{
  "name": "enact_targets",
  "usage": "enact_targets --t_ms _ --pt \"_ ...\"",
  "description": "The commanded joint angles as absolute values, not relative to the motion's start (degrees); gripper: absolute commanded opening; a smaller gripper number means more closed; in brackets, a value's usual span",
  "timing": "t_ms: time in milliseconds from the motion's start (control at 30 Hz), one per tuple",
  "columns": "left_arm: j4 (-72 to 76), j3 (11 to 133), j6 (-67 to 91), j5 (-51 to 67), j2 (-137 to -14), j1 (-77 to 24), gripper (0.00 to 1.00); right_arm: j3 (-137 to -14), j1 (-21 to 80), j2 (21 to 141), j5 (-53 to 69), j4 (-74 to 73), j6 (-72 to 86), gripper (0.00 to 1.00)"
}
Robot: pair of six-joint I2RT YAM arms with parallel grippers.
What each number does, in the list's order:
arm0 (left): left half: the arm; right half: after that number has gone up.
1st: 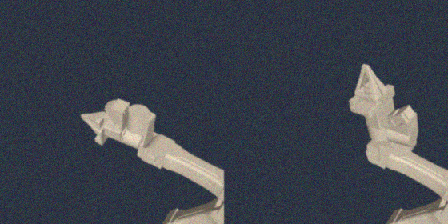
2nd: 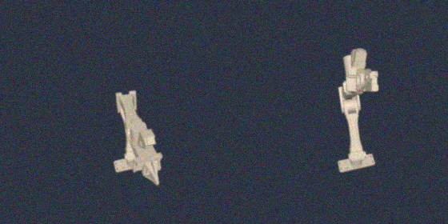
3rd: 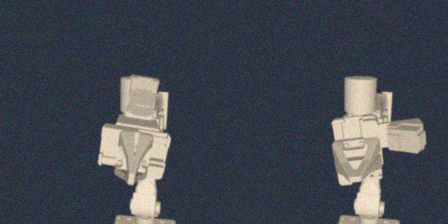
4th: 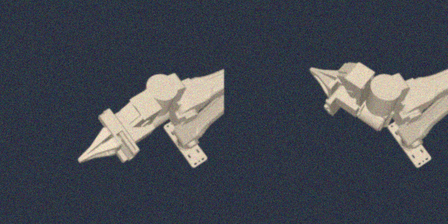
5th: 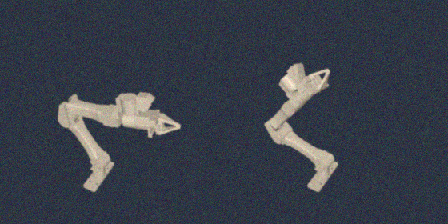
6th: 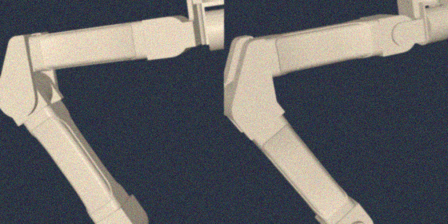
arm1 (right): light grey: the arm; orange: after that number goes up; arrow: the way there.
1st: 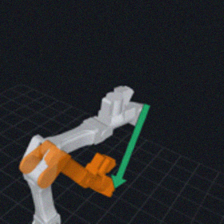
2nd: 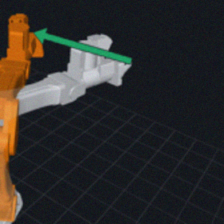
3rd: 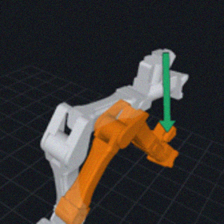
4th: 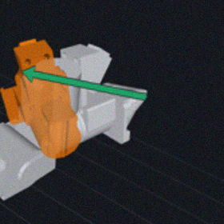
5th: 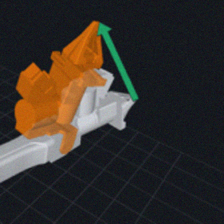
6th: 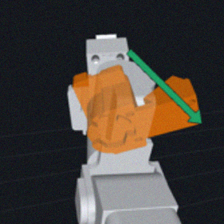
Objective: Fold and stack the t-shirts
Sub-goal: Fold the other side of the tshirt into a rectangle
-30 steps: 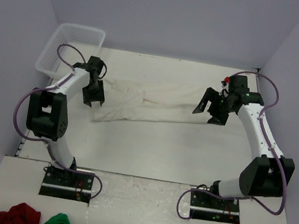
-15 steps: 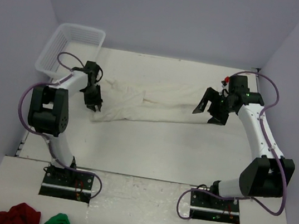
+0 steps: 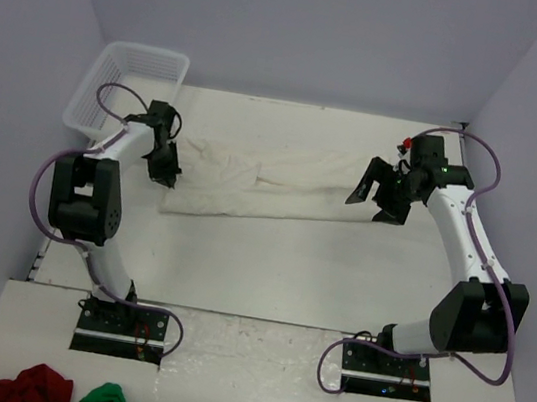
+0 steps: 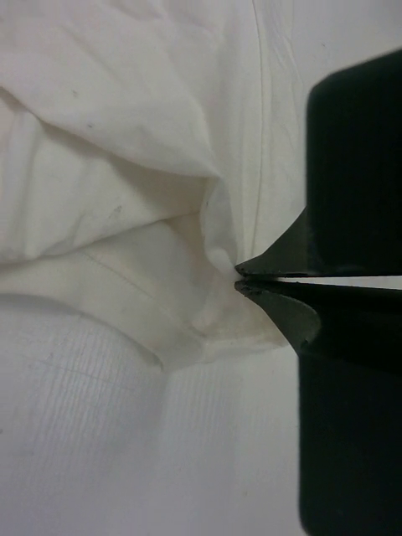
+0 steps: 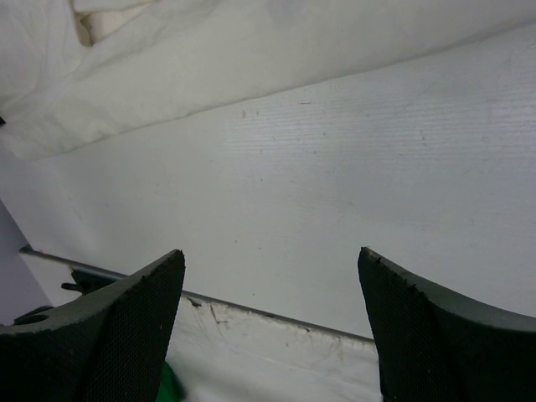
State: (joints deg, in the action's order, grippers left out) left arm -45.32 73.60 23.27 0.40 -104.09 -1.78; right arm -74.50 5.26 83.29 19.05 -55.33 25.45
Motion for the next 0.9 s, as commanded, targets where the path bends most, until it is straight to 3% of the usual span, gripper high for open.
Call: enact_targets --t_ms 0,333,400,500,633,733,867 --pt "-43.4 76.7 21.9 -3.4 -102.0 -1.1 0.0 -74.4 5.5 83.9 19.9 -54.9 25.2 0.85" --pt "-41.0 72.9 23.2 -5.7 -111.0 -0.9 0.0 -76.7 5.5 85.1 18.7 -56.5 24.6 0.85" --pt "-40.9 72.2 23.5 -6.1 -112.1 -0.9 0.05 -76.6 5.5 85.3 18.5 -56.5 24.5 0.85" --pt "-39.8 70.3 23.9 -7.6 -111.6 -0.9 0.2 -76.0 5.5 85.9 18.5 -56.1 24.6 0.85" --pt "-39.4 69.3 25.9 -10.3 -107.1 -0.9 0.54 -76.7 5.5 87.0 17.7 -55.5 24.5 0.85" --pt "-40.4 69.7 28.1 -13.8 -101.3 -1.0 0.62 -77.8 5.6 88.2 17.1 -55.3 24.3 0.85" --pt "-43.0 73.0 29.4 -20.5 -94.2 -1.2 0.64 -80.8 5.8 90.5 17.1 -55.2 24.4 0.85"
